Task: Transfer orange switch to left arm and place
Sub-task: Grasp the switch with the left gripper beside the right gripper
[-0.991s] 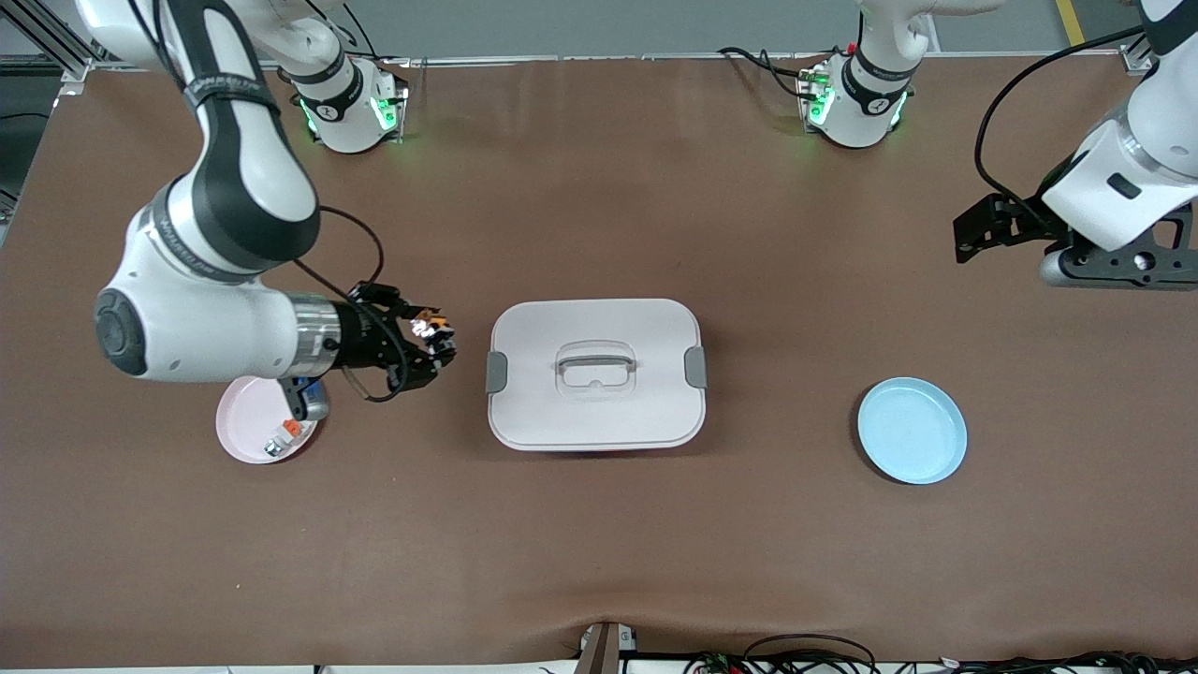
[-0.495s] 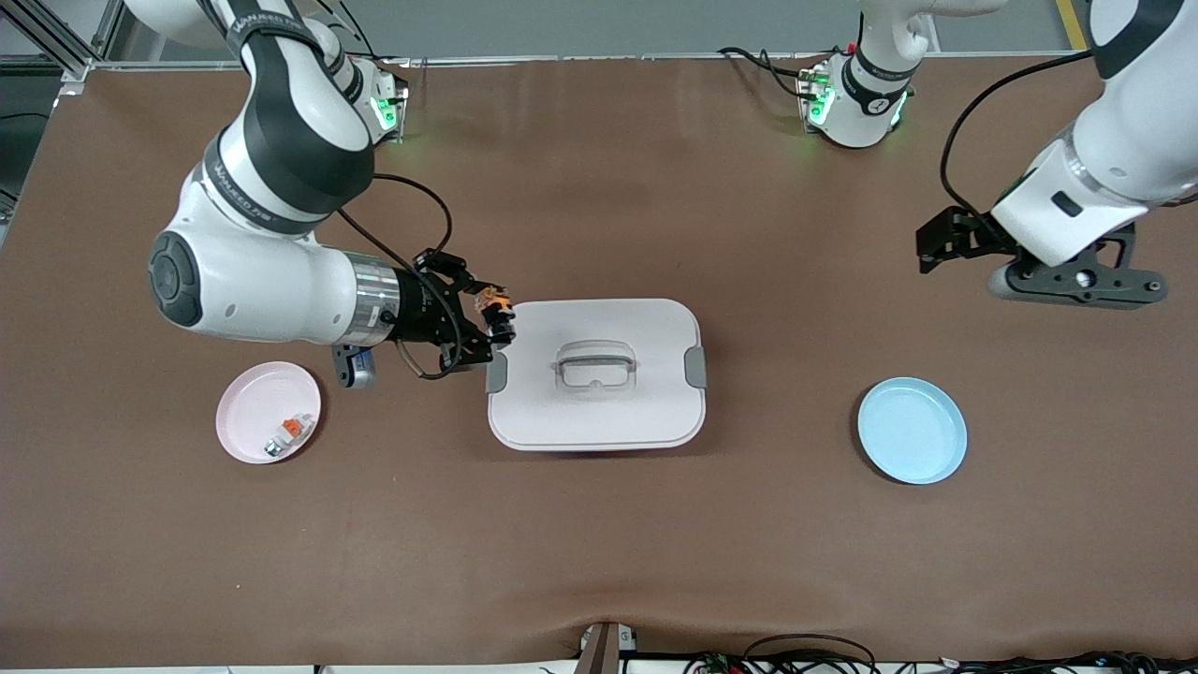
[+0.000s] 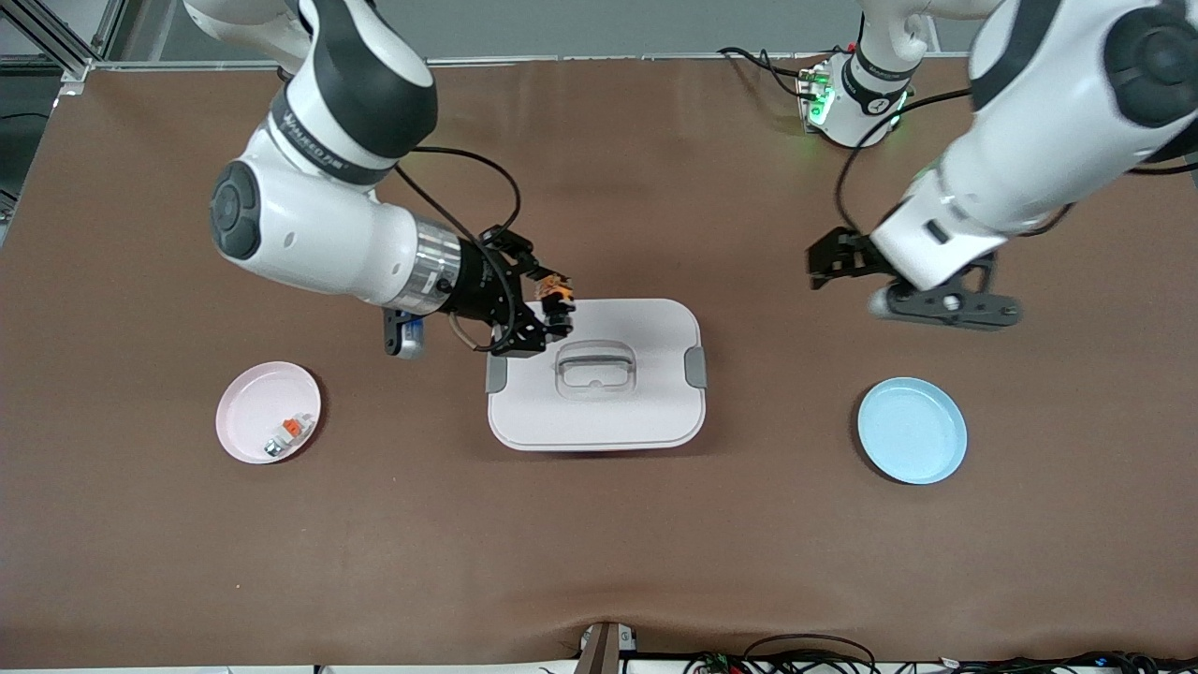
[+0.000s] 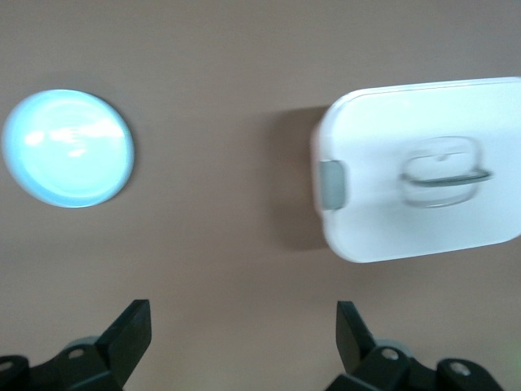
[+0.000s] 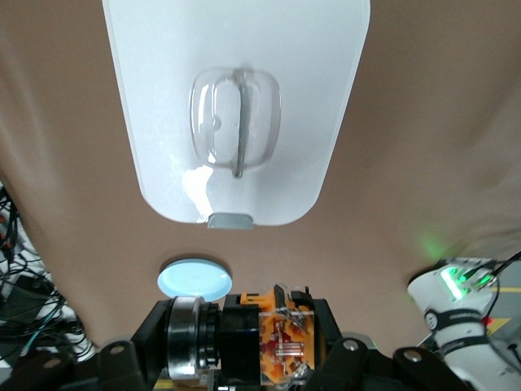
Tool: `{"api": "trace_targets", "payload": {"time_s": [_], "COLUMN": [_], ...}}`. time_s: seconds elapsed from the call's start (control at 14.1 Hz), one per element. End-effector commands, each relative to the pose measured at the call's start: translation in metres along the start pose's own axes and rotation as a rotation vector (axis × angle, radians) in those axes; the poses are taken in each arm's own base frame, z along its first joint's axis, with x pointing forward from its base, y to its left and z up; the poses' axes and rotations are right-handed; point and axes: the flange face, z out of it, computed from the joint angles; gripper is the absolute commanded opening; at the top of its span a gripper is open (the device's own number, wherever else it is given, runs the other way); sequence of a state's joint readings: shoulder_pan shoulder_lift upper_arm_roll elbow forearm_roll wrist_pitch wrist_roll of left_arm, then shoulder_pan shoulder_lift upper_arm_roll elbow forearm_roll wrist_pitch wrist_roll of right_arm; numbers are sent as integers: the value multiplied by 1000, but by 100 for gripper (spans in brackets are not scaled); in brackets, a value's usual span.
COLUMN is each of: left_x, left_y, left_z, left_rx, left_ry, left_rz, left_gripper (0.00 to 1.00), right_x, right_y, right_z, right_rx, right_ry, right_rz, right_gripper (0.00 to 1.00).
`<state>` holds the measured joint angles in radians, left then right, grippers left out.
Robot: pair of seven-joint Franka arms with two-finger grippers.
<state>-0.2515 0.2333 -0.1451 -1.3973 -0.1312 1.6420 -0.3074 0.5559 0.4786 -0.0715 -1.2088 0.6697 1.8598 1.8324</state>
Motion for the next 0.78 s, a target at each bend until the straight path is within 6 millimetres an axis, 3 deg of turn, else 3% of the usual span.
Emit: {"api": "trace_targets", "payload": {"time_s": [0.0, 0.14, 0.35, 0.71], "left_x": [7, 8, 9, 11], "left_y": [32, 43, 42, 21], "left_z": [18, 19, 11, -11], "left_rx": [-67, -135, -265, -442], "left_ry": [6, 7, -17, 12], "left_rz": [-52, -64, -53, 121], "left_gripper": [100, 100, 100, 100], "right_x": [-24, -35, -45, -59], "right_y": [2, 3, 6, 10], "right_z": [3, 6, 12, 28], "right_rx": [27, 49, 64, 90], "right_ry": [-41, -53, -64, -78], "right_rz": [52, 71, 91, 109], "right_gripper": [0, 0, 0, 0]}}
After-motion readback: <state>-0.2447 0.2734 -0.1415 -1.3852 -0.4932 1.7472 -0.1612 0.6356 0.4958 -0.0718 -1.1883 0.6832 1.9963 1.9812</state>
